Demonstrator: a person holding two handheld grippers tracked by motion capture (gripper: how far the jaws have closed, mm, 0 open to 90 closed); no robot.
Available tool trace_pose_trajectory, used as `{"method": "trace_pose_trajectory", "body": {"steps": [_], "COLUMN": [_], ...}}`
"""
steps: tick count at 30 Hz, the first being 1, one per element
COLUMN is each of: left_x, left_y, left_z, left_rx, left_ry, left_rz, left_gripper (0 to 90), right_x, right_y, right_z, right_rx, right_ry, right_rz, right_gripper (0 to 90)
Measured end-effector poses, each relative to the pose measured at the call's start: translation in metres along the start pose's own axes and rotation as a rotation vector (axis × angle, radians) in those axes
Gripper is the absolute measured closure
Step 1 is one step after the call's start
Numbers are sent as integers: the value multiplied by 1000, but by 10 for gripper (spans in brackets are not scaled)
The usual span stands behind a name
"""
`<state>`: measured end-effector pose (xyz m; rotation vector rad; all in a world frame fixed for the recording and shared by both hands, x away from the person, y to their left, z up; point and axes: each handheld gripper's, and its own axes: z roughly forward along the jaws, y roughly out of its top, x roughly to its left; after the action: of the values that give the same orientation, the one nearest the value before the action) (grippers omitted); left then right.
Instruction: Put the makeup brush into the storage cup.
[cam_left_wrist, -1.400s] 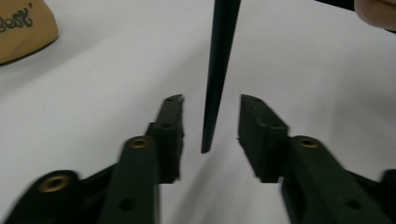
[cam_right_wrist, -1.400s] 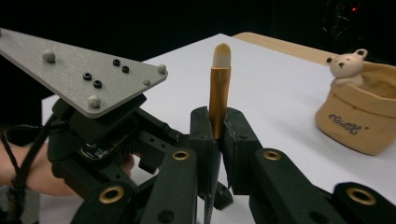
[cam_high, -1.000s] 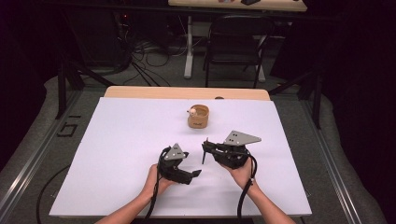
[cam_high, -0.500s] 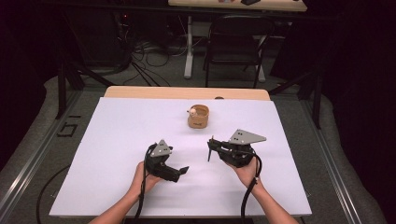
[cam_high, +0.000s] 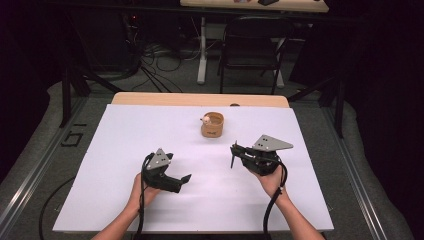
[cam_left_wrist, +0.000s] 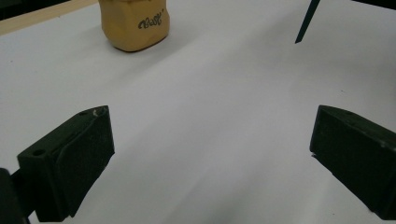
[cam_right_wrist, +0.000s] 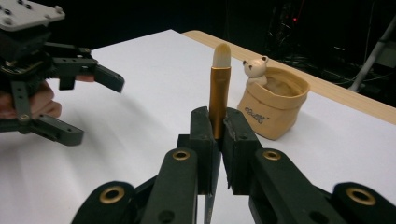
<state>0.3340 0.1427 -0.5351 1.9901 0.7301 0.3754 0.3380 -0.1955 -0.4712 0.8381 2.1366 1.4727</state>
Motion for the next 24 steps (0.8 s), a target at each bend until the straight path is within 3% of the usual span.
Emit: {"method": "trace_pose_trajectory", "body": {"steps": [8, 12, 22, 24], "left_x": [11, 13, 21, 21], "left_y": [-6, -12, -22, -22], "left_z": [-15, -22, -31, -33], "left_rx": [-21, -17, -8, -10], "left_ry": [36, 70, 92, 96], "left_rz": [-34, -22, -54, -45], "left_gripper": [0, 0, 0, 0], "right_x": [-8, -10, -17, -19], "right_y": [2, 2, 3, 4], "right_z": [-4, -6, -10, -10], "right_rx": [12, 22, 31, 29], "right_ry": [-24, -29, -51, -56], "right_rz": [7, 1, -1, 8], "right_gripper": [838, 838, 839, 839]}}
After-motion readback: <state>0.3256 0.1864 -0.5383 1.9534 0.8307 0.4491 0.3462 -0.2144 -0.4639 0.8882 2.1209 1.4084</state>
